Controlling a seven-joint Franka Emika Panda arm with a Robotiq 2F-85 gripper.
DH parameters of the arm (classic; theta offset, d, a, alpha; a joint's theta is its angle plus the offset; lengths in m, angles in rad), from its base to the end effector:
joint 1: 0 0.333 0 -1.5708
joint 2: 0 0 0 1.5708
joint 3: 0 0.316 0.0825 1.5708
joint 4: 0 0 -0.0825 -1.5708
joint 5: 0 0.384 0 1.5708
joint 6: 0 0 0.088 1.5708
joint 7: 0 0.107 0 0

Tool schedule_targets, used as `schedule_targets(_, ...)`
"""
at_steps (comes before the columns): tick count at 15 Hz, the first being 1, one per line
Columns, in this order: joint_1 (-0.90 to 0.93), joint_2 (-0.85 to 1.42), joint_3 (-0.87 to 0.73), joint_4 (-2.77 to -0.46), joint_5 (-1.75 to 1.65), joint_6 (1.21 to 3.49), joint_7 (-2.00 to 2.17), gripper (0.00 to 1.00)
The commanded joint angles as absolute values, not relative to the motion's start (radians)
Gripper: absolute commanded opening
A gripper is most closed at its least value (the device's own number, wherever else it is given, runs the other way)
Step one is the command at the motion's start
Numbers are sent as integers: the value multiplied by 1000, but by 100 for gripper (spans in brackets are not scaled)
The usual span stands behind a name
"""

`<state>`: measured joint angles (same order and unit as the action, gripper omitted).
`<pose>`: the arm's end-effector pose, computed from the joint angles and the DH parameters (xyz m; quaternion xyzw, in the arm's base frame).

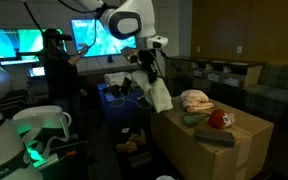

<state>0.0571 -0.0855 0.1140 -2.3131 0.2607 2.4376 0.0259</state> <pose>0.5104 0.0892 0.3992 -0.9904 0.0176 -0.0948 0.0990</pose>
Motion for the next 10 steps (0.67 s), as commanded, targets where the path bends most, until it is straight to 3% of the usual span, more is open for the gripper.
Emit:
schedule_targets(1, 90, -18, 119, -2248, 253, 2461, 48, 5)
schedule_targets(10, 145, 138, 155, -2177, 255, 2663, 100, 6)
